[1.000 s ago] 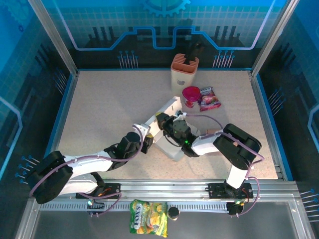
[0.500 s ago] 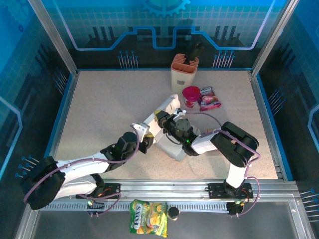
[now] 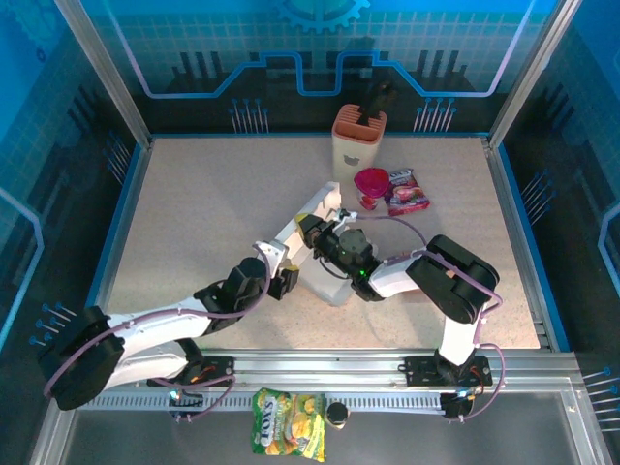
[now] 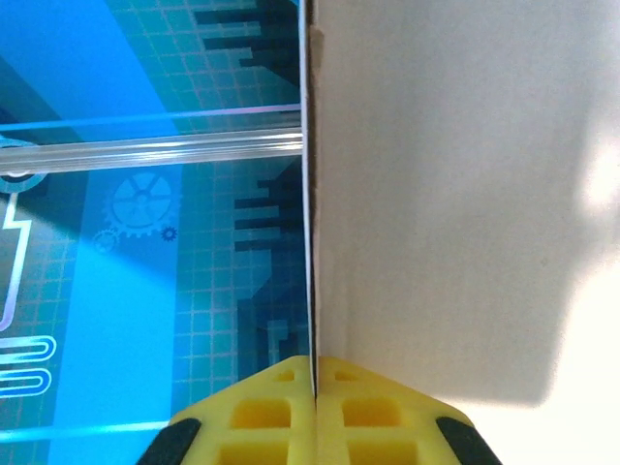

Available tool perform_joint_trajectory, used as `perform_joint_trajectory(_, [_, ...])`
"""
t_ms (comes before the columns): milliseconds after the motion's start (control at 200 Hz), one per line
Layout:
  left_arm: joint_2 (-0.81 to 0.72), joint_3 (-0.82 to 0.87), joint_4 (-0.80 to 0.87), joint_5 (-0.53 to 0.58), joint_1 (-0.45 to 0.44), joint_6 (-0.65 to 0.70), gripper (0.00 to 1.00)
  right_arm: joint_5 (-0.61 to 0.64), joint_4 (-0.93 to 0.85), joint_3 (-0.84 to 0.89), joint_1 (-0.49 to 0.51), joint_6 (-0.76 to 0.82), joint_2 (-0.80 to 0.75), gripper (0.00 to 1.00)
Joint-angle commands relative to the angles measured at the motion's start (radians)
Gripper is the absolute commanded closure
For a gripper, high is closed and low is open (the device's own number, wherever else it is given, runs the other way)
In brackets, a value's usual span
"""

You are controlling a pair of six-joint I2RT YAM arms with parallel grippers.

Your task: Fold the paper box

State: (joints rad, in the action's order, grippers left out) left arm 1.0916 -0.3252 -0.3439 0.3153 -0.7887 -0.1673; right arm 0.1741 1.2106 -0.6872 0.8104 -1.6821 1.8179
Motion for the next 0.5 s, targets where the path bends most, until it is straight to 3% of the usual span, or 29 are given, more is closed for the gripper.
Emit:
perform_joint_trajectory(0, [-0.076,0.030,0.023,0.038,-0.005,-0.048,0.39,-0.016,0.017,-0.029,-0.004,0.005,-0.002,1.00])
perform_joint_trajectory(250, [-0.130,0.041,0.081,0.036,-0.003,-0.055,0.33,-0.033,0.036,-0.007,-0.017,-0.003,0.014,1.00])
perform_joint_trajectory(495, [-0.141,0.048,0.129,0.107,-0.001,-0.100,0.43,-0.060,0.064,0.006,-0.033,-0.007,0.042,1.00])
